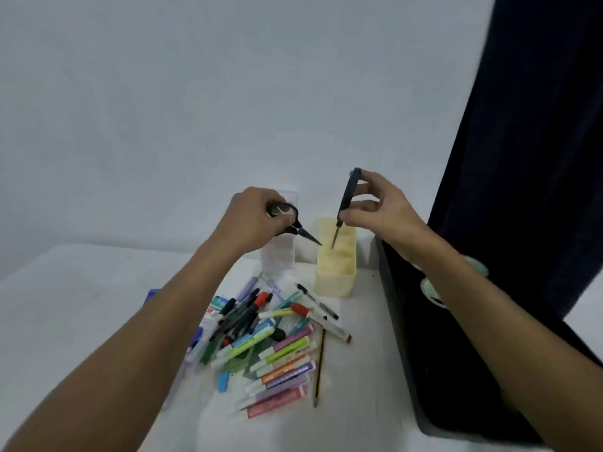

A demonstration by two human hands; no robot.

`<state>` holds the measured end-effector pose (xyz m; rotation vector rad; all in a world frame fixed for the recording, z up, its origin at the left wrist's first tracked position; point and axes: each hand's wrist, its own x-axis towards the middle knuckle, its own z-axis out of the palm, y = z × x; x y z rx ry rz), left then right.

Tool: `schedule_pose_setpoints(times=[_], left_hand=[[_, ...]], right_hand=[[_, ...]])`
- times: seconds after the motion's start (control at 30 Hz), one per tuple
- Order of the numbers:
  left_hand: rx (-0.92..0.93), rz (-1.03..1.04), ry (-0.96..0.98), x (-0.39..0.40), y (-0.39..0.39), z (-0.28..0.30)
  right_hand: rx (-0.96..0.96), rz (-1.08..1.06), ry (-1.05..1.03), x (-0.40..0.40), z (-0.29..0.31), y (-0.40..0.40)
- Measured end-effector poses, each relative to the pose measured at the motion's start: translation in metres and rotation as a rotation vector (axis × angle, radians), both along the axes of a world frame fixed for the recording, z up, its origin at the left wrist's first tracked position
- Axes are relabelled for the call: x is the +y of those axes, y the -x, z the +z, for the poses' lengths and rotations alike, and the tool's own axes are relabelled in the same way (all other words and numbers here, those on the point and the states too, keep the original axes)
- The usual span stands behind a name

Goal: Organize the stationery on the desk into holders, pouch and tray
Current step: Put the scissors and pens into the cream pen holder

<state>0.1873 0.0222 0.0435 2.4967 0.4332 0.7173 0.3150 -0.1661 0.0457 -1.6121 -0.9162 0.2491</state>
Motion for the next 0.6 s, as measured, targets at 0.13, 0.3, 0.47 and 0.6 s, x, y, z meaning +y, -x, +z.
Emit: schedule_pose_setpoints(times=[0.13, 0.3, 0.47, 0.6], left_hand=[[-0.074, -0.005, -0.056, 0.007, -0.067, 0.018], [0.039, -0.019, -0.168, 0.019, -0.137, 0.010], [0.202, -0.060, -0.250, 0.029, -0.184, -0.021], [0.271, -0.069, -0.244, 0.031, -0.204, -0.046]], right_hand=[[0.051, -0.221, -0.167, 0.016, 0.024, -0.043], [0.119, -0.406, -0.208, 0.043, 0.006, -0.081], [0.171, -0.456, -0.190, 0.068, -0.031, -0.110], [0.102, -0.513, -0.157, 0.082, -0.059, -0.121]])
